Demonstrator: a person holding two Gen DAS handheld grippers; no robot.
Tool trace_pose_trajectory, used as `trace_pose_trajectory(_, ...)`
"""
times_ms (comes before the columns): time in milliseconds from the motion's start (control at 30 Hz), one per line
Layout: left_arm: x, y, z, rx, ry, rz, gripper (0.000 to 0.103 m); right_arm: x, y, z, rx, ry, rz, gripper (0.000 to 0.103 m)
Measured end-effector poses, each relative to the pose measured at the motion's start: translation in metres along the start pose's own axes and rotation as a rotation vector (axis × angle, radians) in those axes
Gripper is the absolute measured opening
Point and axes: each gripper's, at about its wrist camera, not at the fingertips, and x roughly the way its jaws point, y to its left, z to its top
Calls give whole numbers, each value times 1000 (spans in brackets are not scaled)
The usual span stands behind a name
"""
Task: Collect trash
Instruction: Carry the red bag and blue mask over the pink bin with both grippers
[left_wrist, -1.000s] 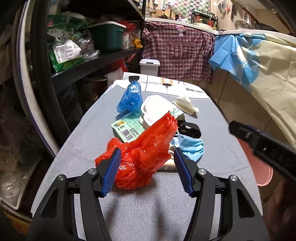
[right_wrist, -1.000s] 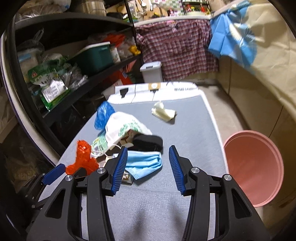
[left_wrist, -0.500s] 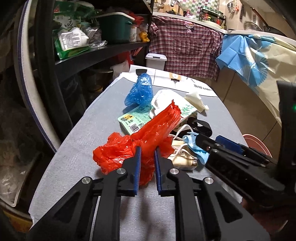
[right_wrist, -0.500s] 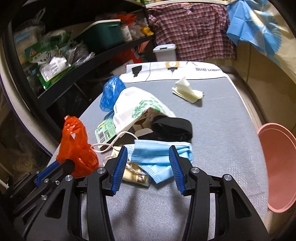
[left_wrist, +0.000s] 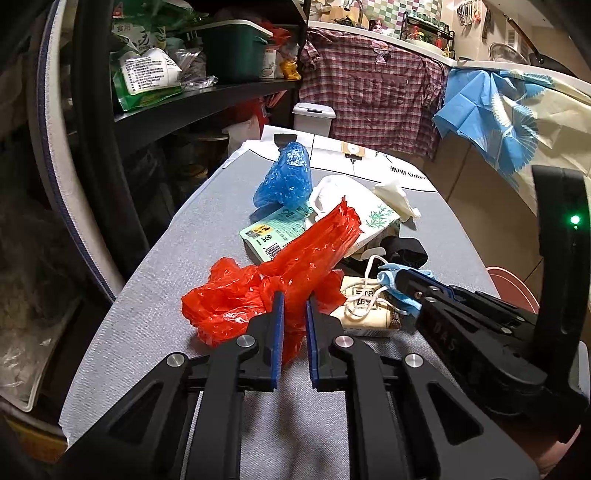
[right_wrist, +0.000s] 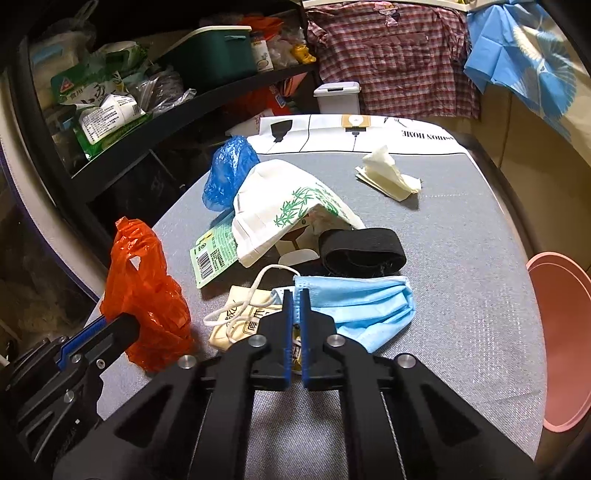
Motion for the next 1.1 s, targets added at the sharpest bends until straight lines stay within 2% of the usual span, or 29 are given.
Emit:
trace_pose_trajectory(433,-26,-4,6,31,-55,-25,9,-66,0,3,-28,-118,-10,1)
trace_pose_trajectory(767,-60,-20,12,65,-117,-92,9,-128,-21,11,-21,-166,-42,1)
trace_pose_trajectory(1100,-84,-60,13,135,-123,-188,9,-187,-56,13,9,-215,-111,1)
